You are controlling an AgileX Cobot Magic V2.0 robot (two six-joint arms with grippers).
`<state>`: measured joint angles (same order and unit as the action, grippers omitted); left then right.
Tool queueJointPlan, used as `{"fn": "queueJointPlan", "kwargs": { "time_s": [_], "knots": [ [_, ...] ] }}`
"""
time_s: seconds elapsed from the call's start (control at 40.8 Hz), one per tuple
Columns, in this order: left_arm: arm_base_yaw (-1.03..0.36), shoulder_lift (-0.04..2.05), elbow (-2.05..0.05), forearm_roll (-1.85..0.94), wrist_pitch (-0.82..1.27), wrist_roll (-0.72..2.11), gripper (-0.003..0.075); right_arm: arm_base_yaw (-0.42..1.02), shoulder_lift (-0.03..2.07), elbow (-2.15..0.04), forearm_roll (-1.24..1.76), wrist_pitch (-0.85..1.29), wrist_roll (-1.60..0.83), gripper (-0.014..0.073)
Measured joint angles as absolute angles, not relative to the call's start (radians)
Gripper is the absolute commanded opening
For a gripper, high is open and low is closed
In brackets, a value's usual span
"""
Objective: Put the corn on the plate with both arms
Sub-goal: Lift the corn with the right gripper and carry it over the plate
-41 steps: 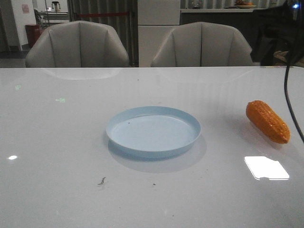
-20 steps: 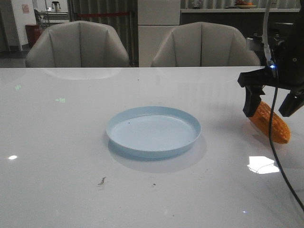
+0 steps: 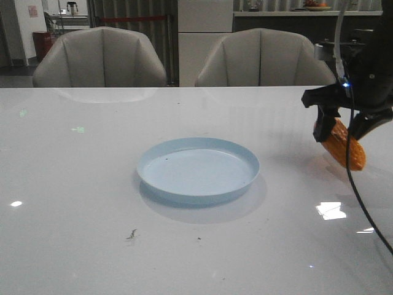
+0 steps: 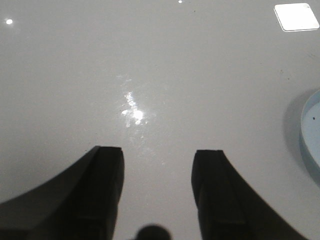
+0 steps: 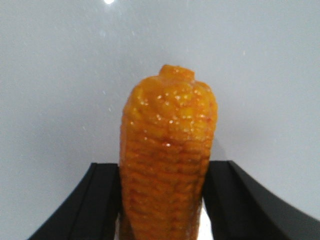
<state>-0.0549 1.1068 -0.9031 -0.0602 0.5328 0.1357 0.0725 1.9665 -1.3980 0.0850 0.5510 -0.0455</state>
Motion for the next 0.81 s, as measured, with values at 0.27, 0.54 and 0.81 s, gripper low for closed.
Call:
{"fn": "queueJointPlan", "kwargs": {
  "time_s": [0.27, 0.54, 0.81],
  "knots": [
    [-0.055, 1.107, -0.903, -0.06, 0.539, 0.136, 0.0386, 0.197, 1.97, -1.623, 0.084, 0.612, -0.098, 0.0271],
    [-0.055, 1.107, -0.903, -0.06, 0.541, 0.137, 0.0386, 0.384, 1.97, -1.699, 0.084, 0.667, -0.105, 0.0271],
    [-0.055, 1.107, -0.903, -0.088, 0.541, 0.137, 0.0386, 0.496, 1.987, -1.699, 0.095, 0.704, -0.107, 0.0271]
  ]
}}
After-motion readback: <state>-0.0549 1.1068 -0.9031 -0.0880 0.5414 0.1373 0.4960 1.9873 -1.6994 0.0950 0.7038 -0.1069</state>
